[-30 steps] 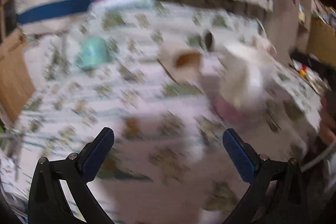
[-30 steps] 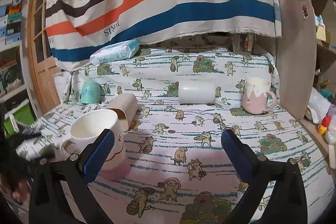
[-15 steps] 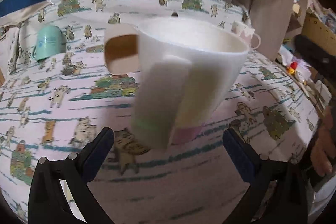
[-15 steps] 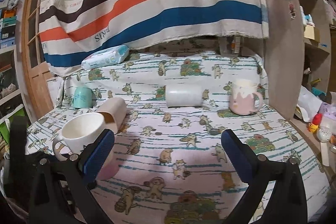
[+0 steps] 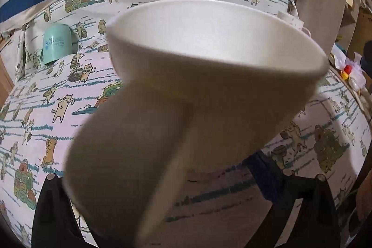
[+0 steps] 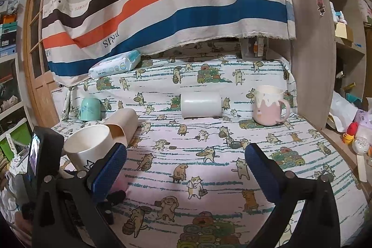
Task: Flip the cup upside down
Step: 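Rotate the white cup with the left tool so the pink base faces up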
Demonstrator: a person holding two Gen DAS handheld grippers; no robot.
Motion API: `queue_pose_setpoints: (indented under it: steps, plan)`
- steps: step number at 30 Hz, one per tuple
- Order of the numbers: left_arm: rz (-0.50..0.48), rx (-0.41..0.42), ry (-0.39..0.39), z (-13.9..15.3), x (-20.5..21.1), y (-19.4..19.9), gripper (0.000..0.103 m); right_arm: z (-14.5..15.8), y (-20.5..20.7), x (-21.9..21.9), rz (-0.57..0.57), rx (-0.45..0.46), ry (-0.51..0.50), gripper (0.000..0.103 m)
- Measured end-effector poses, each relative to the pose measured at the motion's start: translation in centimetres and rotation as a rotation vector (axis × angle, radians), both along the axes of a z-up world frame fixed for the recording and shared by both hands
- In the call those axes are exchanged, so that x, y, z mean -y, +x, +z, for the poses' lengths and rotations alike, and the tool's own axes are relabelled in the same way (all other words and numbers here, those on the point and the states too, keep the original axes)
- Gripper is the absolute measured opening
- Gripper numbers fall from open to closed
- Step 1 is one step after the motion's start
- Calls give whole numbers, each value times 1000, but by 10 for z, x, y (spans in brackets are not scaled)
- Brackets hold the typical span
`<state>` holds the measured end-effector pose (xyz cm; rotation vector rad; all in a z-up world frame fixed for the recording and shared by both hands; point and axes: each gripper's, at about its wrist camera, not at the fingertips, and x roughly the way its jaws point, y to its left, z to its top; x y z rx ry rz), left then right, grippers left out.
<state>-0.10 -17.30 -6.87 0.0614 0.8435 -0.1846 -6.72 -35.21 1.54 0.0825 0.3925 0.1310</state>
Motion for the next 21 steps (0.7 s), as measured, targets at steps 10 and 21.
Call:
queue_pose_setpoints:
  steps: [10, 21]
  plan:
    - [6, 21, -9, 5, 2, -2, 63, -4, 3, 0, -22, -17, -15, 102]
    - [-28, 80, 10, 12, -1, -17, 63, -5, 4, -2, -33, -26, -35, 102]
